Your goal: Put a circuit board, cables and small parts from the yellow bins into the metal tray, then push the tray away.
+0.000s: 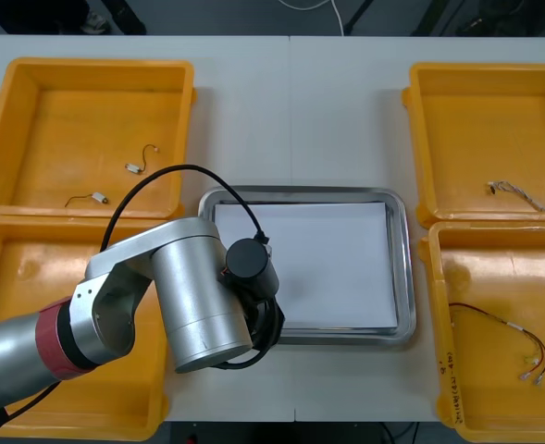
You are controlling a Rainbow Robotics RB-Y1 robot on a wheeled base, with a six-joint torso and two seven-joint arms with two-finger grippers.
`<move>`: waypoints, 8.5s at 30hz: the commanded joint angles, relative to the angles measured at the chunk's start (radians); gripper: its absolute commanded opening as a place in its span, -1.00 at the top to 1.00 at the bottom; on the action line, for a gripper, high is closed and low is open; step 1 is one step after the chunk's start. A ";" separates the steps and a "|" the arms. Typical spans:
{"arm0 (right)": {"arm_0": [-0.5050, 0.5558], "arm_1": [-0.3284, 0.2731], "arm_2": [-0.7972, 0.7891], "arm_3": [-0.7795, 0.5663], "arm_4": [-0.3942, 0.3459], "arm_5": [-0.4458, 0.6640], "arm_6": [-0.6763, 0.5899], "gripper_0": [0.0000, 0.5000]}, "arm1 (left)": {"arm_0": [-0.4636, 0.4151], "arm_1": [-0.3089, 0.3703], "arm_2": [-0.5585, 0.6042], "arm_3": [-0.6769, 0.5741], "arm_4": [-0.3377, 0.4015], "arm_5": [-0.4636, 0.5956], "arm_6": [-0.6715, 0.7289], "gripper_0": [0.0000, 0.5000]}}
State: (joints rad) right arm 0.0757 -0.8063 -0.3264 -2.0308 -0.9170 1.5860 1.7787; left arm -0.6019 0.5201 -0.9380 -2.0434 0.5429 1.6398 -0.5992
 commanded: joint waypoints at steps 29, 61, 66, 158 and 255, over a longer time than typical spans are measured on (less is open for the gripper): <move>0.070 0.009 0.193 0.092 0.036 -0.225 0.390 -1.00 | -0.170 0.057 0.423 -0.037 0.282 0.244 0.075 -1.00; 0.144 0.056 0.299 0.092 0.165 -0.382 0.386 -0.80 | -0.233 0.344 0.711 0.155 0.425 0.280 -0.142 -1.00; 0.144 0.056 0.300 0.092 0.173 -0.382 0.378 0.61 | -0.196 0.373 0.788 0.195 0.428 0.280 -0.214 -1.00; -0.726 0.024 0.754 -0.244 -0.010 0.227 0.380 1.00 | -0.105 0.209 0.788 0.471 0.169 0.006 -0.481 -1.00; -0.652 0.337 0.727 -0.177 0.310 0.334 0.439 -1.00 | -0.182 0.169 0.634 0.756 0.164 -0.236 -0.602 1.00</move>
State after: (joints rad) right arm -0.5283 -0.4975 0.5027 -2.1611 -0.5658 1.9143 2.2249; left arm -0.7231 0.6951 -0.2941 -1.2814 0.7115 1.4142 -1.1396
